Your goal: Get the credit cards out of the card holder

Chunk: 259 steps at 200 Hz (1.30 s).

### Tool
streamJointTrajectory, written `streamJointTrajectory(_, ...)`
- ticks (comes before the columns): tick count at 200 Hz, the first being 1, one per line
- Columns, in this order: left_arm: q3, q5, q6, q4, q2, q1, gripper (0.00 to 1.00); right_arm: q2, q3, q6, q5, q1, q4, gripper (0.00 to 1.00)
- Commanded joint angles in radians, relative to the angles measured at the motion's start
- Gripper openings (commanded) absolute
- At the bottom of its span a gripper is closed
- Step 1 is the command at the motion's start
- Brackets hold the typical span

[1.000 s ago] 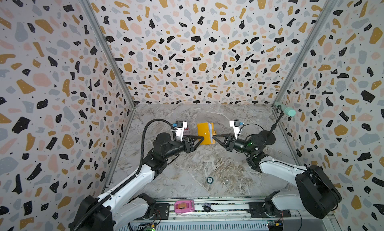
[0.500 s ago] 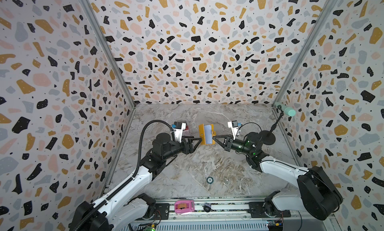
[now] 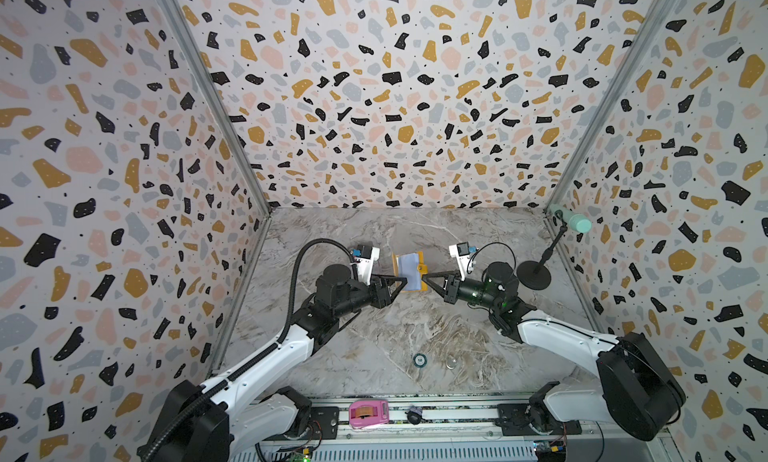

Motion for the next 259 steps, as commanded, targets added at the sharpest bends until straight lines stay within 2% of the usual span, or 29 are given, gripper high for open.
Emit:
streamJointTrajectory(1,0.021,-0.029,0.017,-0.019,0.02,-0.003,0.29,-0.03,0.048,-0.044,0.027,0.01,-0.032,0.0)
streamJointTrajectory(79,-0.04,-0.074,0.018,-0.005,0.038,-0.003,0.1,-0.013,0.09,-0.088,0.069,0.031,-0.136,0.0)
streamJointTrajectory(120,-0.089,-0.097,0.021,0.013,0.063,-0.003,0.04,-0.004,0.095,-0.1,0.05,0.039,-0.167,0.0)
streamJointTrajectory(189,-0.135,-0.13,0.011,-0.005,0.042,-0.003,0.02,0.022,0.084,-0.139,0.126,0.042,-0.282,0.0)
streamJointTrajectory(259,-0.198,-0.12,0.013,-0.014,0.042,-0.003,0.0,0.131,0.082,-0.154,0.134,0.042,-0.352,0.0)
